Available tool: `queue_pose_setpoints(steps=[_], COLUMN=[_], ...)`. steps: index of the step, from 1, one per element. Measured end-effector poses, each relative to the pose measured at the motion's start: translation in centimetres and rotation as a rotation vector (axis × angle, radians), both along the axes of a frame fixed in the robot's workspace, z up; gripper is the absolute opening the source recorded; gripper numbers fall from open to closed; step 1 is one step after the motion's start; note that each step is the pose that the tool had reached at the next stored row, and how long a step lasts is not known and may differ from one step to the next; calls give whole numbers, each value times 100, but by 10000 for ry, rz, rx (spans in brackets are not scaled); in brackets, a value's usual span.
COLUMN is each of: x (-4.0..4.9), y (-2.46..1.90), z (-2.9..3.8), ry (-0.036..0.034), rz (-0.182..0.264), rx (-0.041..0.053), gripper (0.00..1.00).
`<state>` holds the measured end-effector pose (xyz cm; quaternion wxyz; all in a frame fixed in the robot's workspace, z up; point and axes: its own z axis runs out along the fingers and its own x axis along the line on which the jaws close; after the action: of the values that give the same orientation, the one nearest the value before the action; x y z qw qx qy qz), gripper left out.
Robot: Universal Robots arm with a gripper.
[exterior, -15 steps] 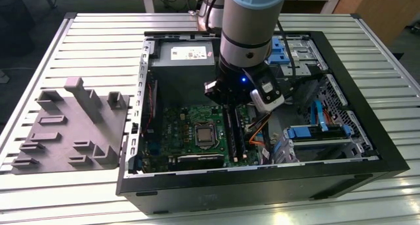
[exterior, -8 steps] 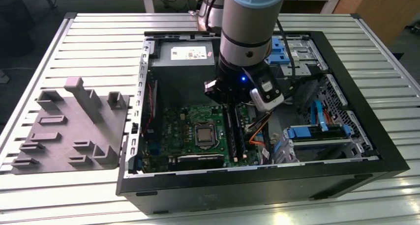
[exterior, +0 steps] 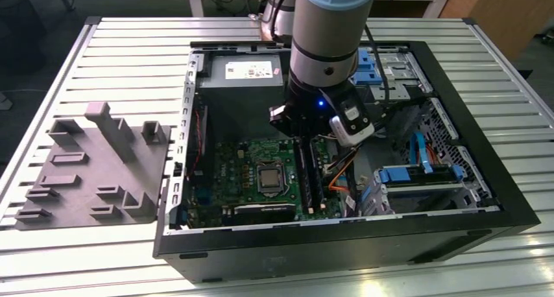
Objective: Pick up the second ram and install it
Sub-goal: 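Press down the second ram until it locks into place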
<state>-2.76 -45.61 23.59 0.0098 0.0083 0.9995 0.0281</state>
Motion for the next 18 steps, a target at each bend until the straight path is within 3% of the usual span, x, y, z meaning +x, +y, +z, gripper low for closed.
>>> queue_pose_setpoints(steps=[11,18], x=[0,0], y=[3,34], z=[-19,-24], ry=[-1,0], rz=[0,0], rx=[1,0], gripper=[11,11])
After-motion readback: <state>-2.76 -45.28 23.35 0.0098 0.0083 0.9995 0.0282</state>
